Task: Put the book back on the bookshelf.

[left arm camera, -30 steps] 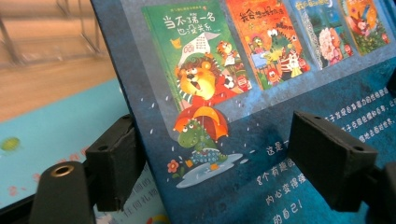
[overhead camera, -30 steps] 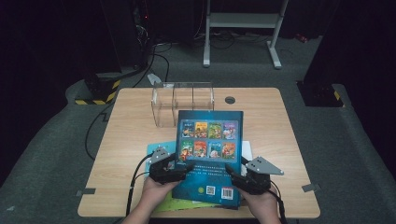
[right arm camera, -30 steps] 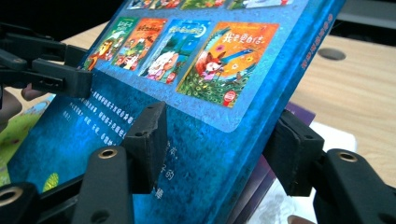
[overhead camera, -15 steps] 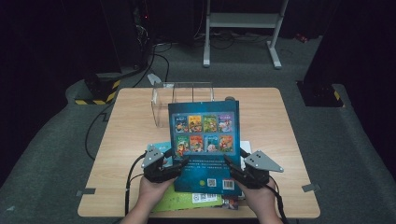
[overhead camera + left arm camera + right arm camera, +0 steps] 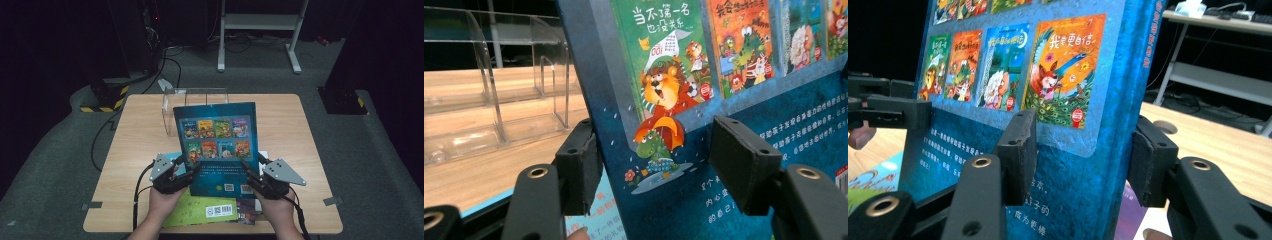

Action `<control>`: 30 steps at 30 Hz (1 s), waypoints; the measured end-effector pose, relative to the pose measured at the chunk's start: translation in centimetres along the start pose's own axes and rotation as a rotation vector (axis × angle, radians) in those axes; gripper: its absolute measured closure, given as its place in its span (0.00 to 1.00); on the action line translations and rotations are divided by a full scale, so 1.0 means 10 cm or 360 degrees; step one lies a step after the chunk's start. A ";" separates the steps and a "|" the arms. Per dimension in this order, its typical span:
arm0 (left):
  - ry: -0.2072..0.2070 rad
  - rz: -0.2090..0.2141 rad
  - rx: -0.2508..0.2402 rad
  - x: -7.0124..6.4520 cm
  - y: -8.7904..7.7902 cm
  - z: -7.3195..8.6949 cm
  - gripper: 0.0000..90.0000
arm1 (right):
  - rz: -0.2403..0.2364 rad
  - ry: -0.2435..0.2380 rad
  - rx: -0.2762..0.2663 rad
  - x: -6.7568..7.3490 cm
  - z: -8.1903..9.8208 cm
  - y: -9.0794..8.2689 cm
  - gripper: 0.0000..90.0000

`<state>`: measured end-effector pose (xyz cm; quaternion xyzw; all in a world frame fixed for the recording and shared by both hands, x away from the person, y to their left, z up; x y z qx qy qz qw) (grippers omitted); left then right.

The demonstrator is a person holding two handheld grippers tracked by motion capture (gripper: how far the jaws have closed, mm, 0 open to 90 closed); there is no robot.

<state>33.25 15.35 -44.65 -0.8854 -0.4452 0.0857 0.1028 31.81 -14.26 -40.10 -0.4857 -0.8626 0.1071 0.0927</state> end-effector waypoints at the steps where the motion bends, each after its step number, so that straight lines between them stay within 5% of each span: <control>1: 0.0001 -0.0004 -0.0010 0.00 0.00 -0.01 0.45 | 0.0003 -0.0002 -0.0006 0.00 -0.01 0.00 0.57; 23: 0.0118 -0.0147 -0.0126 0.20 0.02 -0.10 0.51 | -0.0026 -0.0111 -0.0175 0.02 -0.22 0.25 0.60; 30: 0.0164 -0.0140 -0.0156 0.17 0.00 -0.01 0.53 | -0.0035 -0.0053 -0.0208 0.00 -0.02 0.26 0.59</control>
Point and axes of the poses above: each handheld gripper's, and its own axes: y roughly forward along the jaws, z roughly out of its underside, x roughly to its left, the point moved 1 cm from there along y, roughly forward along the jaws, and after that the axes turned 7 degrees about y, right-handed, at the moved point
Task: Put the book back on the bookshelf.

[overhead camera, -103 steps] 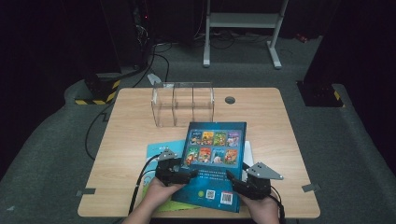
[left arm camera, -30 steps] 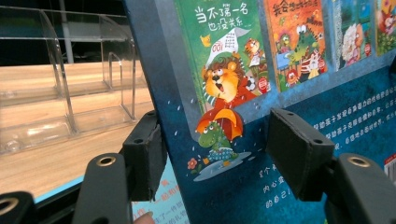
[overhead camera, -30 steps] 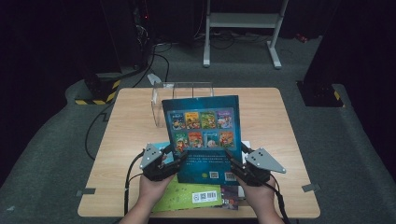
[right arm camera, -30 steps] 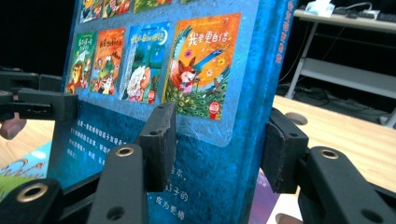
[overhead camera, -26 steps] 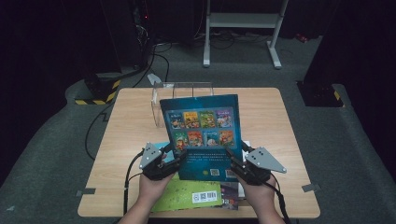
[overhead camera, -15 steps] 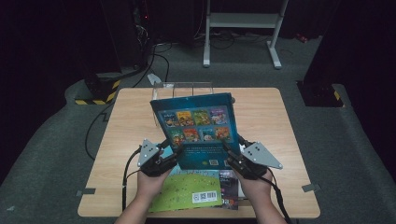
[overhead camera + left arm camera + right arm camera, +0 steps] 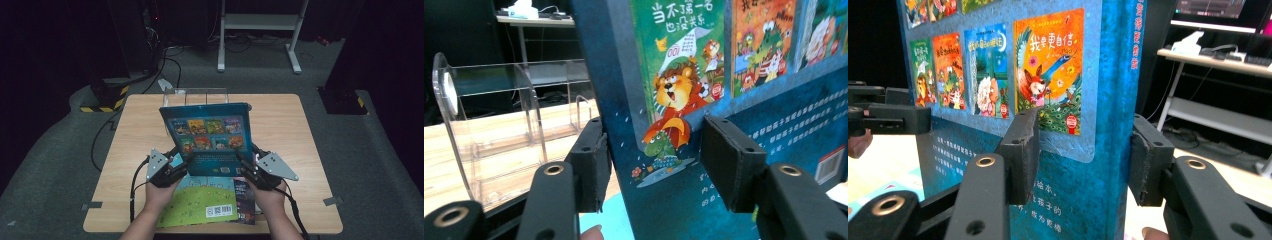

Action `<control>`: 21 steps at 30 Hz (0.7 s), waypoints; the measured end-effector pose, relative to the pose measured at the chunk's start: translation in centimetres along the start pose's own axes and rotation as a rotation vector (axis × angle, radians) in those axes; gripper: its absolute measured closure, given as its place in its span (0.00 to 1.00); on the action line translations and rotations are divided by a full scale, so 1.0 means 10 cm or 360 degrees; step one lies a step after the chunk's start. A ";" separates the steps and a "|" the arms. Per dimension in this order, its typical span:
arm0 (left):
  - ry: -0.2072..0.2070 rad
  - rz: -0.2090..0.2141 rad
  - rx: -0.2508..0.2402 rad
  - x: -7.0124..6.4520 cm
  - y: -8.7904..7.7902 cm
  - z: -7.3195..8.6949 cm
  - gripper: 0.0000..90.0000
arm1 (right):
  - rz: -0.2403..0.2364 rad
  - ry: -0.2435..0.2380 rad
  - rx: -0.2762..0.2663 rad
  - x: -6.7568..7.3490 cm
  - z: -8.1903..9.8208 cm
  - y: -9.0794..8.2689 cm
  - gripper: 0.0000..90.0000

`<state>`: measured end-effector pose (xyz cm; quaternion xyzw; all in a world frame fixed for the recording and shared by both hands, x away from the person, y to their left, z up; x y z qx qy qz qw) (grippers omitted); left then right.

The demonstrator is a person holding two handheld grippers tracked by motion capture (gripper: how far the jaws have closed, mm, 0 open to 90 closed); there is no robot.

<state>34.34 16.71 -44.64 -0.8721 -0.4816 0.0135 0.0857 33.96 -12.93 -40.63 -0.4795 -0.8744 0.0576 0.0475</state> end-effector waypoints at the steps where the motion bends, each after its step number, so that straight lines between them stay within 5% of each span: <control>1: 0.0001 0.0003 -0.0006 -0.01 -0.02 0.01 0.53 | -0.0004 0.0010 0.0008 0.00 0.02 -0.02 0.59; 11: 0.0010 0.0049 -0.0004 -0.06 -0.17 0.01 0.51 | -0.0059 0.0015 0.0032 0.08 0.05 -0.16 0.55; 21: -0.0001 0.0060 -0.0020 -0.06 -0.18 -0.01 0.48 | -0.0215 0.0054 0.0044 0.05 -0.12 -0.11 0.47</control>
Point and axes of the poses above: each handheld gripper's, and its own axes: y roughly forward along the jaws, z roughly out of its underside, x roughly to its left, the point moved 1 cm from there along y, roughly forward along the jaws, and after that the axes turned 7 degrees about y, right-handed, at the moved point
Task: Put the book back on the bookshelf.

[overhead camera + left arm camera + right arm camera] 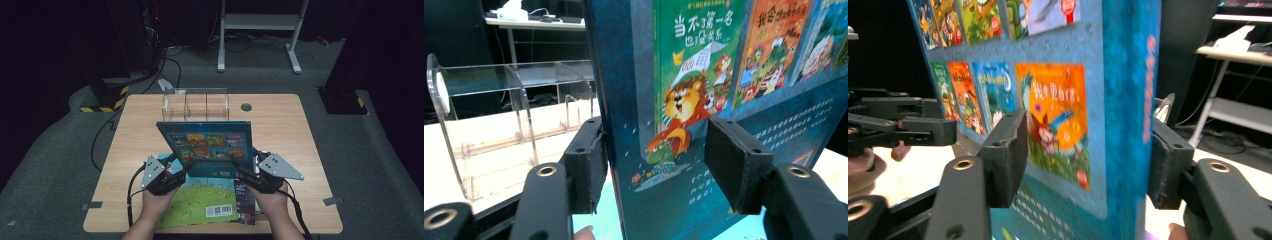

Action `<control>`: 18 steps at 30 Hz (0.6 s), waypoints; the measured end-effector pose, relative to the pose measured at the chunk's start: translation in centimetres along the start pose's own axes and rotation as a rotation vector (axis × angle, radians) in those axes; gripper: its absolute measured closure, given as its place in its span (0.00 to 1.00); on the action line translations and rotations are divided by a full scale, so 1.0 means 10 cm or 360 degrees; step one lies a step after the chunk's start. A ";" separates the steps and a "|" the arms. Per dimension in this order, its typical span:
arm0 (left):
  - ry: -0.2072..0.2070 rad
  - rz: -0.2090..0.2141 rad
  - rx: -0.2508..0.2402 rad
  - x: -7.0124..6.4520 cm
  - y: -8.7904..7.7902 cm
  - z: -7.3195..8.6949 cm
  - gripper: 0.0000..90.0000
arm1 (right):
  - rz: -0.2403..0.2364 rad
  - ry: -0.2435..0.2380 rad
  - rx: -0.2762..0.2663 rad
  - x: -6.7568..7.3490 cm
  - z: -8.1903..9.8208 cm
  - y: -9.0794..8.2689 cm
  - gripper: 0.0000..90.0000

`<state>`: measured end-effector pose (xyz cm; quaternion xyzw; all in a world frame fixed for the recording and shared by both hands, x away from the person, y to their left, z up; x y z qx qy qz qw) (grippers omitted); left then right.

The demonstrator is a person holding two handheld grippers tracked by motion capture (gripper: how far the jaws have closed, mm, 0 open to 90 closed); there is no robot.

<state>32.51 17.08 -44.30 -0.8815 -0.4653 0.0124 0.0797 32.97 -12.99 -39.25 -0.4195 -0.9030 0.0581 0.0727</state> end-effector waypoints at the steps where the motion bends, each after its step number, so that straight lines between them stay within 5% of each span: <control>1: -0.0004 0.0002 0.0002 0.00 0.00 0.00 0.47 | -0.0001 0.0004 0.0011 0.00 -0.02 0.02 0.44; 3: -0.0001 0.0000 0.0006 0.00 0.01 -0.01 0.46 | 0.0007 0.0007 0.0047 0.01 -0.05 0.05 0.37; 5: -0.0020 0.0009 0.0016 0.01 0.02 -0.01 0.46 | -0.0027 0.0016 0.0061 0.01 -0.06 0.06 0.48; 18: -0.0032 -0.0025 0.0042 0.02 0.00 -0.01 0.42 | -0.0123 -0.0005 -0.0027 0.06 0.01 -0.02 0.63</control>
Point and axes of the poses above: each handheld gripper's, and its own axes: y roughly forward along the jaws, z roughly out of its underside, x roughly to its left, the point moved 1 cm from there along y, roughly forward along the jaws, and after that the axes turned 7 degrees about y, right-handed, at the moved point
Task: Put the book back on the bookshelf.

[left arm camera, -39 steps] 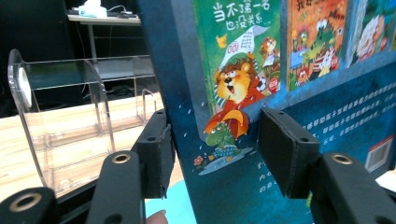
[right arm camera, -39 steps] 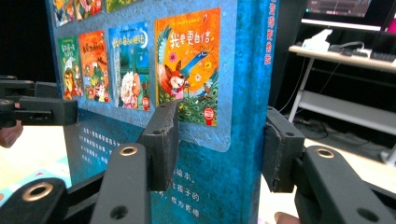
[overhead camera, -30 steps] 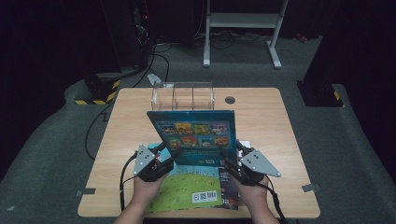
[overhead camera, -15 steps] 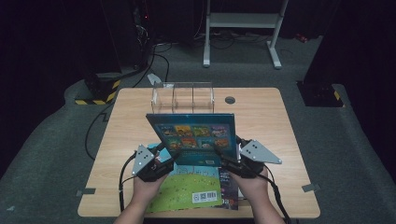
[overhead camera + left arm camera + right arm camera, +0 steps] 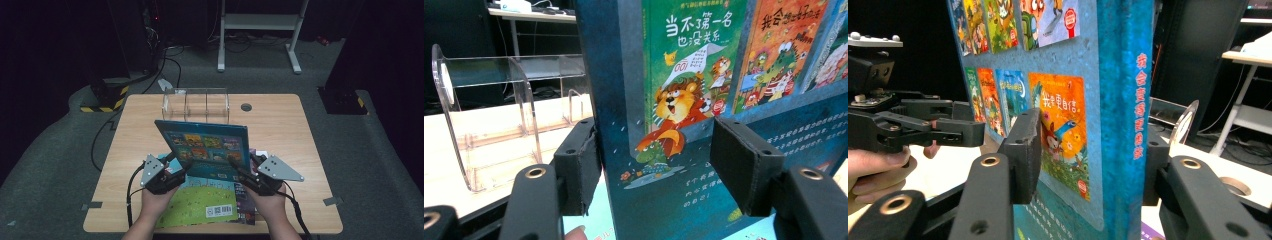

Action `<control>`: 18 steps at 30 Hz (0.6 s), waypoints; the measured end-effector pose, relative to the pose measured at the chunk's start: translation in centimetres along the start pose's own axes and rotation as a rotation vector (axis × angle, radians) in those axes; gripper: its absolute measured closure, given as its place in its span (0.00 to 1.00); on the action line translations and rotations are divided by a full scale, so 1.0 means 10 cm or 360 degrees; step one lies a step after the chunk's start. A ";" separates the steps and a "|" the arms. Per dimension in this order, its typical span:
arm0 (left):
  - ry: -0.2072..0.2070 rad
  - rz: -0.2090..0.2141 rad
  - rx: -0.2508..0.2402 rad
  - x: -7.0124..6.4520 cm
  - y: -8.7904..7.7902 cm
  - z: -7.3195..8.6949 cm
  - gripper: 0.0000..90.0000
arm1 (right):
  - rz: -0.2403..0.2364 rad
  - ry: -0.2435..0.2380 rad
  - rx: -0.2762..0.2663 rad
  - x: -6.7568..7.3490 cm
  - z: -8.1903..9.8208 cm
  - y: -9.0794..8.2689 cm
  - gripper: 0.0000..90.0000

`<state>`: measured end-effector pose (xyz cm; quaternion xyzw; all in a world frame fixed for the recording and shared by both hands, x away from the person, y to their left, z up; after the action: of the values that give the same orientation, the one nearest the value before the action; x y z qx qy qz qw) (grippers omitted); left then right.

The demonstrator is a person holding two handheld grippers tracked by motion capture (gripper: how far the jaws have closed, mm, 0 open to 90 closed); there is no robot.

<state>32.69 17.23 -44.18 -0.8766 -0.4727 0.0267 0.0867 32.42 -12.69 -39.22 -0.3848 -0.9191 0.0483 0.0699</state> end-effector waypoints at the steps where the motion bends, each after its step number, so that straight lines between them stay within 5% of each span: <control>1: -0.0006 0.0003 -0.0006 0.00 0.01 0.00 0.42 | -0.0006 -0.0008 -0.0007 0.00 0.01 -0.01 0.64; 7: 0.0000 -0.0001 0.0002 0.02 0.02 0.03 0.42 | -0.0032 -0.0047 -0.0027 0.01 0.03 -0.04 0.70; 13: -0.0028 -0.0041 0.0074 0.10 0.02 0.10 0.44 | -0.0150 -0.0031 0.0029 0.05 0.06 -0.08 0.90; 14: -0.0036 -0.0046 0.0083 0.11 0.02 0.09 0.44 | -0.0090 -0.0040 0.0034 0.06 0.07 -0.08 0.89; 18: -0.0024 -0.0031 0.0103 0.11 0.03 0.07 0.43 | -0.0090 0.0048 0.0015 0.01 0.09 -0.09 0.90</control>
<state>33.43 18.11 -44.90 -0.8684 -0.4807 0.0479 0.1116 31.60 -13.31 -39.96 -0.3591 -0.9282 0.0447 0.0869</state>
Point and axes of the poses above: each handheld gripper's, and its own axes: y roughly forward along the jaws, z roughly out of its underside, x roughly to its left, the point moved 1 cm from there along y, roughly forward along the jaws, and after that the axes turned 7 degrees about y, right-handed, at the moved point
